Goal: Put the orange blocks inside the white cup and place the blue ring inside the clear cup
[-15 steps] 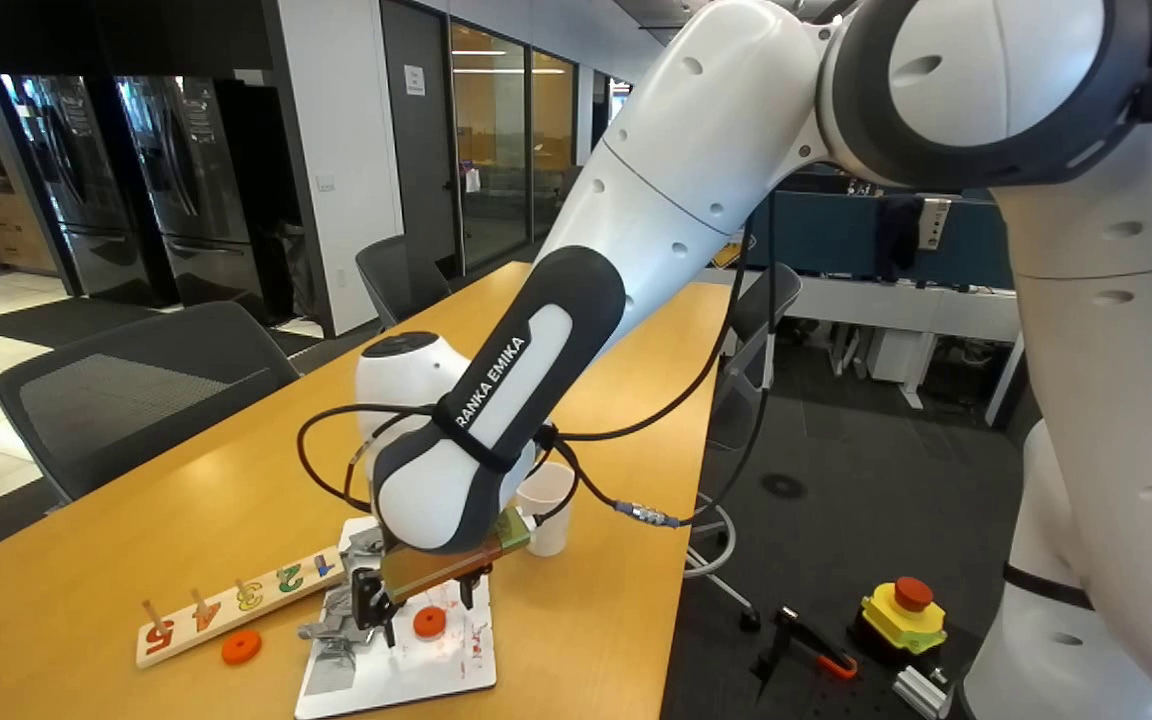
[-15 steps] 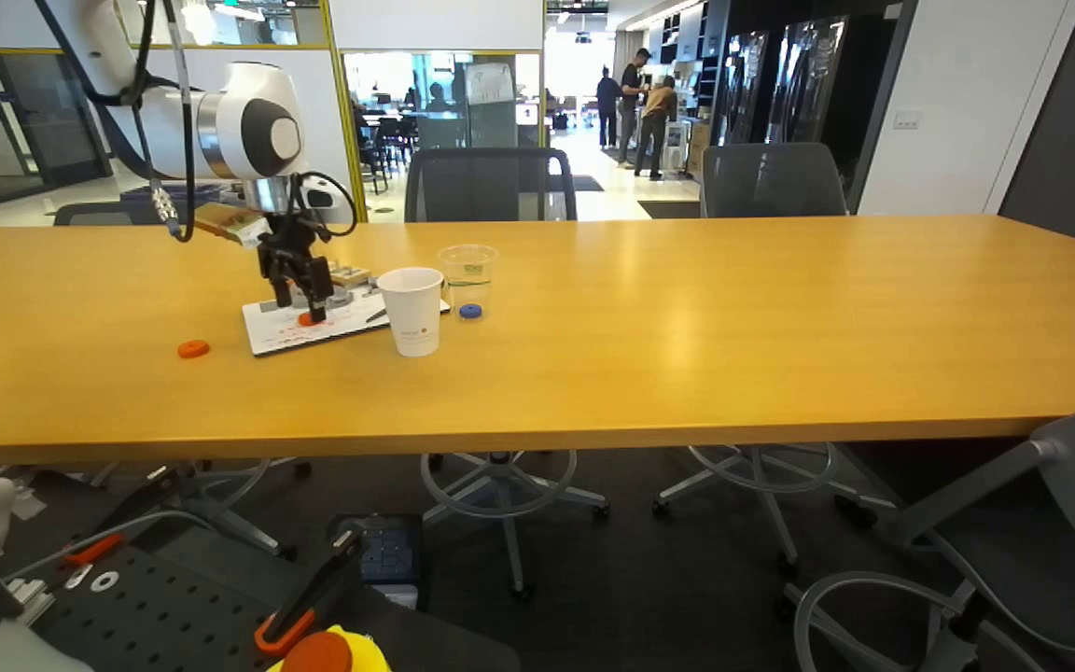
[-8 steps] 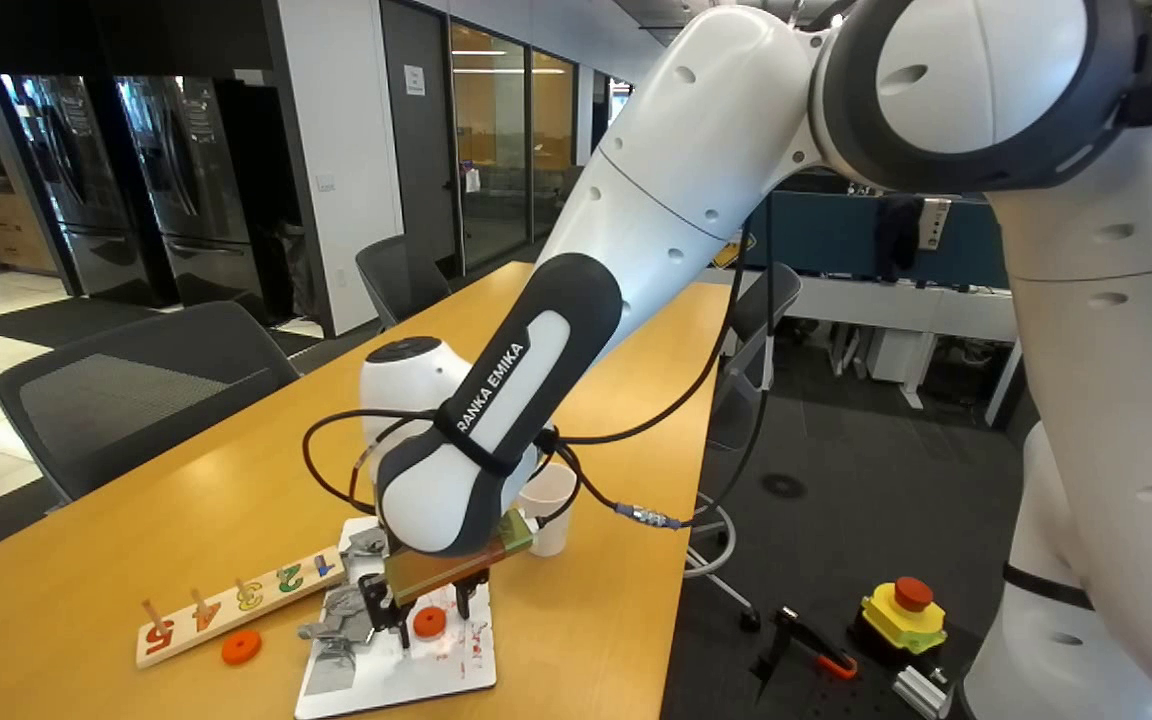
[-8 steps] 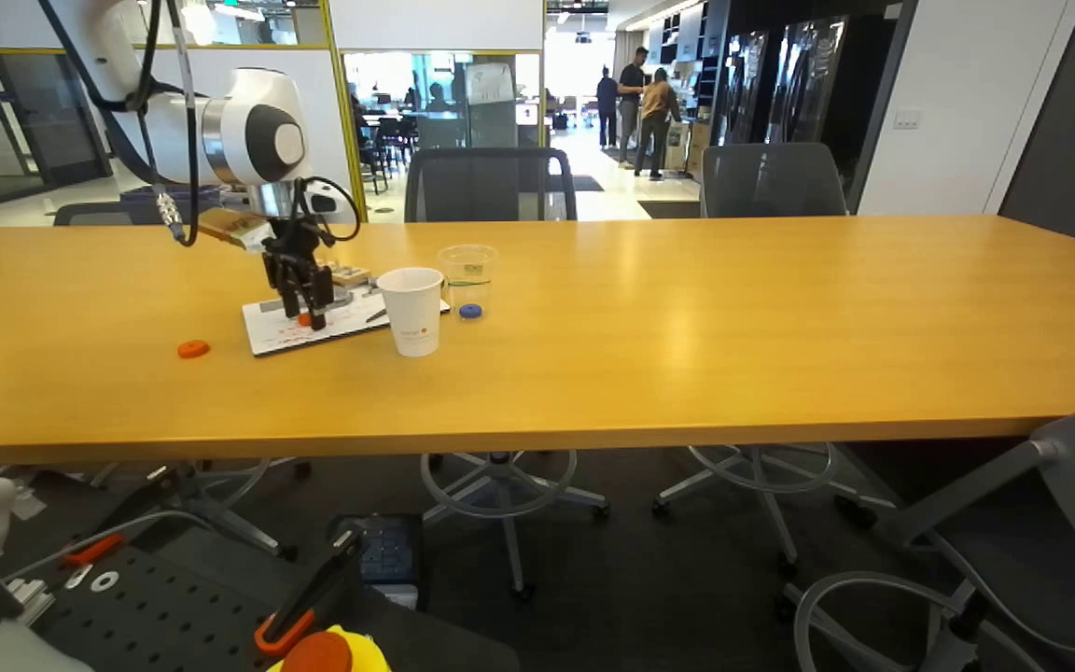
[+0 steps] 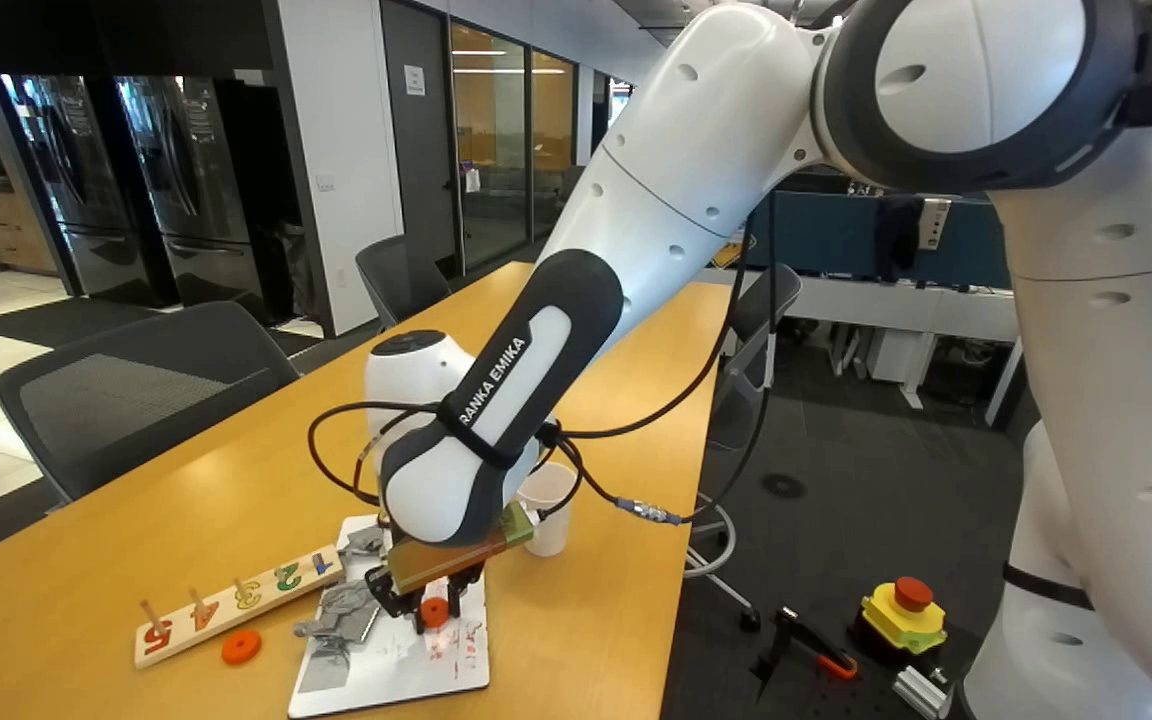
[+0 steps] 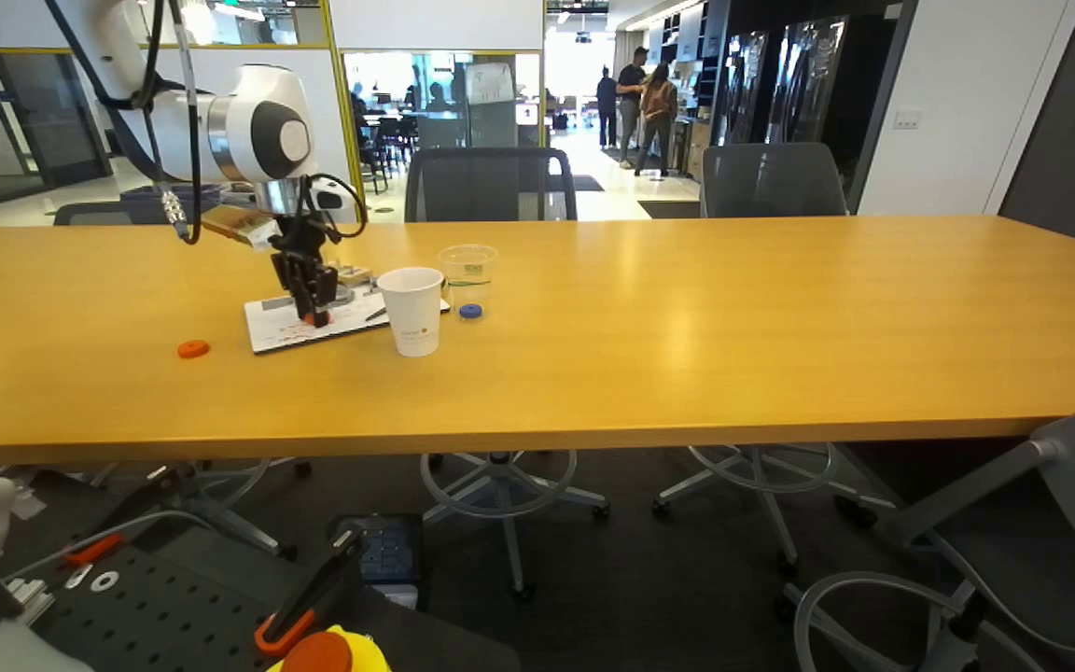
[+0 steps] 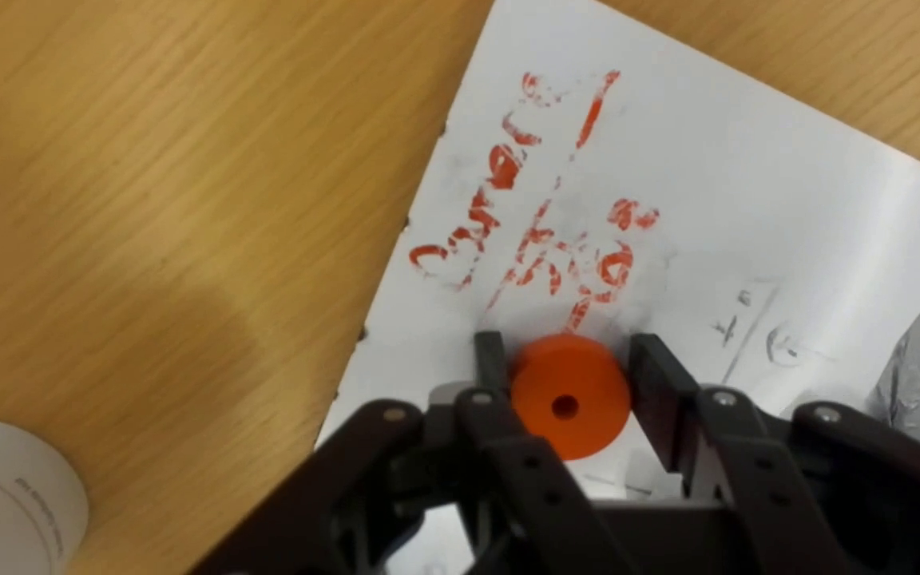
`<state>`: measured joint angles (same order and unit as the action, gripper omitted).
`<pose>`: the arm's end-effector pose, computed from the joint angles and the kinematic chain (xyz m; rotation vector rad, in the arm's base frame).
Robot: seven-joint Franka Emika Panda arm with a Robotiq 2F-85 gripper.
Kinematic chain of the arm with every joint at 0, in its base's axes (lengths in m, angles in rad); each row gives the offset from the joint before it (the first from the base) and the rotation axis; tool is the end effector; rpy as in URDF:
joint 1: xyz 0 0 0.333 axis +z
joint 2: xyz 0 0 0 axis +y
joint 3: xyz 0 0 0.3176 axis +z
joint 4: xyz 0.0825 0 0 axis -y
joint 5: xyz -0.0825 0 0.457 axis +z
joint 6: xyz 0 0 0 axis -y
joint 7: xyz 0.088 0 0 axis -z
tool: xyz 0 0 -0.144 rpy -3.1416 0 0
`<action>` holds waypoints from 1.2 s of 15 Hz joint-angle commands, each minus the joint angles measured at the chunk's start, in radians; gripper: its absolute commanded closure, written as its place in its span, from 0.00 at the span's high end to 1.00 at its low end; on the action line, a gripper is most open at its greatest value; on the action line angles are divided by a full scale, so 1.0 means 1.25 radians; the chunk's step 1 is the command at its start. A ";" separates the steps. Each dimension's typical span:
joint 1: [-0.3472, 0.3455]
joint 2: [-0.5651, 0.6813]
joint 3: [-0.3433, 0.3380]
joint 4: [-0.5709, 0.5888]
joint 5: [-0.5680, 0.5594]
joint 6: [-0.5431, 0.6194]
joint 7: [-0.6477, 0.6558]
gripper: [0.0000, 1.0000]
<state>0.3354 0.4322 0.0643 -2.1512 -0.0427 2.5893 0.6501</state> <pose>0.5600 0.2394 0.1000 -3.1152 0.3442 -0.0063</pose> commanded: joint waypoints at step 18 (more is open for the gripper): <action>-0.110 -0.287 -0.054 -0.092 -0.184 -0.206 0.217 0.18</action>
<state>0.2331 0.1064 -0.0305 -2.2435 -0.2561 2.3558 0.8900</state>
